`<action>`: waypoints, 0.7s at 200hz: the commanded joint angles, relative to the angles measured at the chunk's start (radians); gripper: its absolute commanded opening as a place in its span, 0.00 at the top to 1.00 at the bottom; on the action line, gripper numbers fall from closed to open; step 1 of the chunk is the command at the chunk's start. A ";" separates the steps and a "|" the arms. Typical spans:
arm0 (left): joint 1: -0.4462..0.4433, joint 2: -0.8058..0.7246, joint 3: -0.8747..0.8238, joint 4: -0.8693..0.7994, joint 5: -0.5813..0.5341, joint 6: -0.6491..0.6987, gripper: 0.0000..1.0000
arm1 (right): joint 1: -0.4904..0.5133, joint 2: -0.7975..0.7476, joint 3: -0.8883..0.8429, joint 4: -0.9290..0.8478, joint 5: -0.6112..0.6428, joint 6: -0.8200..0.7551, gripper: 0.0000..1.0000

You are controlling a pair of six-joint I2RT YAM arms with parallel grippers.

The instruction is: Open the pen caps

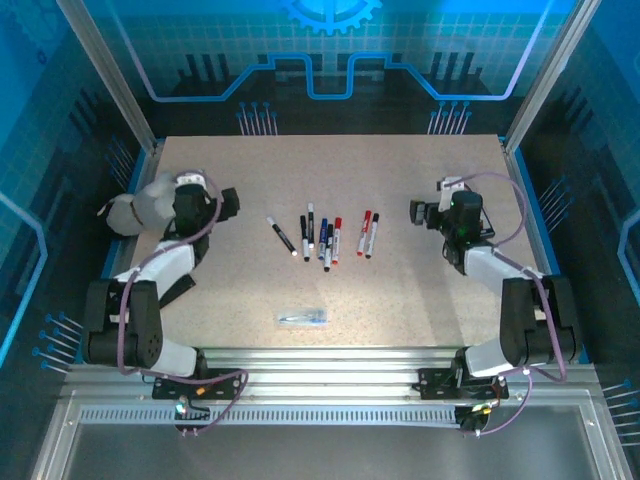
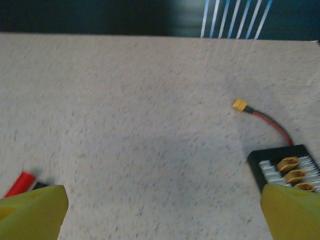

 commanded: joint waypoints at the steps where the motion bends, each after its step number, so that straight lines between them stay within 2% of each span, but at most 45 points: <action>1: 0.028 0.064 0.207 -0.399 0.016 -0.165 0.01 | 0.037 -0.026 0.073 -0.281 0.097 0.094 0.00; 12: 0.030 0.069 0.245 -0.464 0.027 -0.188 0.00 | 0.069 -0.039 0.080 -0.305 0.127 0.091 0.00; 25: 0.030 0.032 0.217 -0.450 0.045 -0.232 0.00 | 0.118 -0.063 0.077 -0.317 0.192 0.089 0.00; 40: 0.029 0.000 0.206 -0.438 0.117 -0.242 0.01 | 0.169 -0.086 0.094 -0.357 0.242 0.110 0.00; 51: 0.025 -0.007 0.232 -0.475 0.153 -0.247 0.01 | 0.206 -0.100 0.117 -0.398 0.255 0.126 0.00; 75: 0.001 -0.008 0.272 -0.518 0.159 -0.281 0.01 | 0.292 -0.111 0.193 -0.491 0.284 0.173 0.00; 113: -0.043 -0.051 0.177 -0.366 0.193 -0.355 0.01 | 0.394 -0.067 0.327 -0.634 0.319 0.257 0.01; 125: -0.051 -0.041 0.221 -0.434 0.222 -0.374 0.01 | 0.422 -0.045 0.361 -0.658 0.303 0.278 0.01; 140: -0.083 0.009 0.339 -0.618 0.230 -0.336 0.01 | 0.463 -0.010 0.402 -0.678 0.279 0.293 0.02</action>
